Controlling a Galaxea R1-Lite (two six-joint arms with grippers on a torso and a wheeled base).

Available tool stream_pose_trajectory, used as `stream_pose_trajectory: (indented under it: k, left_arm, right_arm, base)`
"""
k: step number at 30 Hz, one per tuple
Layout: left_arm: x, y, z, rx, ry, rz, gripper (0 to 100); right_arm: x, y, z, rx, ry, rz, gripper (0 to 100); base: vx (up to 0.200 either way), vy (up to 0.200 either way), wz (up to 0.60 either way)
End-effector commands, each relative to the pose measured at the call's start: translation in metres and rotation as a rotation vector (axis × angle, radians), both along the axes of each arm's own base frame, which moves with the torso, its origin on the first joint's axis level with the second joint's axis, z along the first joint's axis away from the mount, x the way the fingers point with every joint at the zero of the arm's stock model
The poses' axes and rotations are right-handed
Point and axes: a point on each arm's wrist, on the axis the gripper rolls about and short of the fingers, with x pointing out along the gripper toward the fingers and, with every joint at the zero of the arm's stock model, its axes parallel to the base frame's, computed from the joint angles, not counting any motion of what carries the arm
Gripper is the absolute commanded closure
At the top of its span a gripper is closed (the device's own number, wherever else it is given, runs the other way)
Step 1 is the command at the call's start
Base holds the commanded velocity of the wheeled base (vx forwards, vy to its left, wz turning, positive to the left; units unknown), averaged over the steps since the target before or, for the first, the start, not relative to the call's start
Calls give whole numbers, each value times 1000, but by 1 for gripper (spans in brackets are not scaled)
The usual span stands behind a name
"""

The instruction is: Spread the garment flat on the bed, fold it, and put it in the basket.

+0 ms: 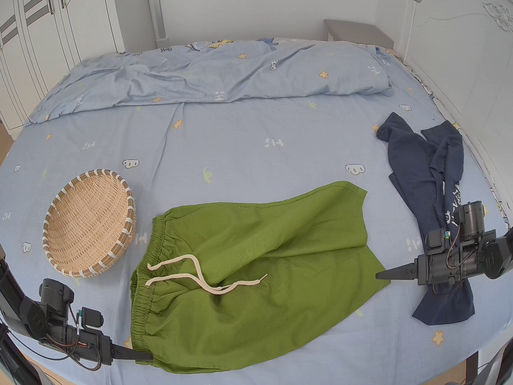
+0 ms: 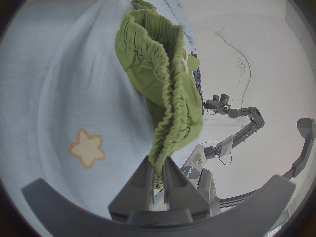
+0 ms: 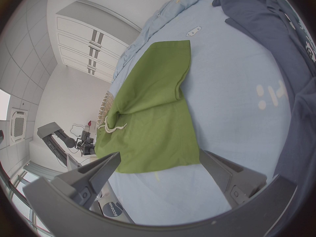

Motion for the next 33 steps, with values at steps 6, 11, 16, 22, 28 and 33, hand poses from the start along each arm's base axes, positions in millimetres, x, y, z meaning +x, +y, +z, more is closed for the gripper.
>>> stream_pose_trajectory:
  k: [6, 11, 16, 22, 28, 33]
  left_arm:
    - [0, 1, -5, -17, 17, 5, 100]
    - [0, 1, -5, -17, 17, 5, 100]
    - [0, 1, -5, -19, 17, 5, 100]
    - [0, 1, -5, -19, 17, 6, 100]
    - [0, 1, -5, -17, 17, 6, 100]
    - [1, 3, -5, -19, 17, 18, 100]
  right_arm:
    - [3, -6, -28, 10, 44, -19, 0]
    - [13, -5, -30, 14, 42, -21, 0]
    - [15, -2, -28, 23, 36, -4, 0]
    - [18, 2, -27, 32, 37, 5, 0]
    - [21, 3, -29, 65, 57, 15, 100]
    - [24, 0, -31, 77, 72, 1, 100]
  base:
    - [0, 0, 0]
    - [0, 0, 0]
    - [0, 0, 0]
    - [0, 0, 0]
    - [0, 0, 0]
    - [0, 0, 0]
